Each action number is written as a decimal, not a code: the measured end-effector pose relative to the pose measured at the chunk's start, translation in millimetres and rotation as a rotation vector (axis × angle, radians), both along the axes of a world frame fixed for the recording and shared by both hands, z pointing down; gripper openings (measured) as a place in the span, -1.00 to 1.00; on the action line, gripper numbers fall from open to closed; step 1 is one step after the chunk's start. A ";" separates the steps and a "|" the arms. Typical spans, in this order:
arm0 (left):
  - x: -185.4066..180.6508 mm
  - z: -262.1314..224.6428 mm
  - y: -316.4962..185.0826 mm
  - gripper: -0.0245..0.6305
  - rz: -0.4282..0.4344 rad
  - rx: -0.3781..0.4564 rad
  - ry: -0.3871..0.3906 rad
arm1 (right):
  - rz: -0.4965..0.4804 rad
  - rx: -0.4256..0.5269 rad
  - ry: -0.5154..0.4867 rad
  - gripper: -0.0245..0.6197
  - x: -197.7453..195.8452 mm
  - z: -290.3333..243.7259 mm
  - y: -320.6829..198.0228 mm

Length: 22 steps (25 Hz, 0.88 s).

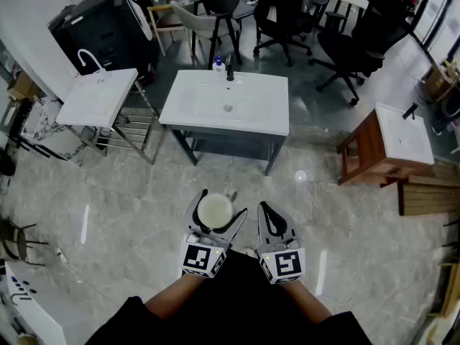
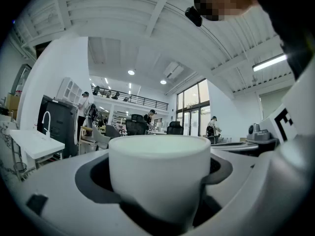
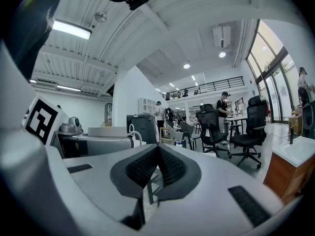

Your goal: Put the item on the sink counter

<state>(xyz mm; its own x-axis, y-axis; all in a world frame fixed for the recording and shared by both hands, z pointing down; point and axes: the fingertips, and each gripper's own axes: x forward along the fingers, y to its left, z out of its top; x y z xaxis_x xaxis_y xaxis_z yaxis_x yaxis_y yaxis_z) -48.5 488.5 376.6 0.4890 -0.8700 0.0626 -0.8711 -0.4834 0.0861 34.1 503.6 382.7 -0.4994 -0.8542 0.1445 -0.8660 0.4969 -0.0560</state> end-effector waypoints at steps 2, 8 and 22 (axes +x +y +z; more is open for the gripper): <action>7.6 1.0 1.6 0.47 -0.004 -0.001 0.006 | -0.009 -0.005 0.005 -0.83 5.7 4.7 3.4; 18.5 16.0 -12.2 0.46 -0.005 -0.041 0.033 | -0.003 -0.012 -0.111 -0.82 30.2 16.2 -8.0; 18.0 20.5 -160.7 0.46 0.098 -0.047 0.103 | 0.059 -0.054 -0.016 -0.82 32.3 29.7 -148.3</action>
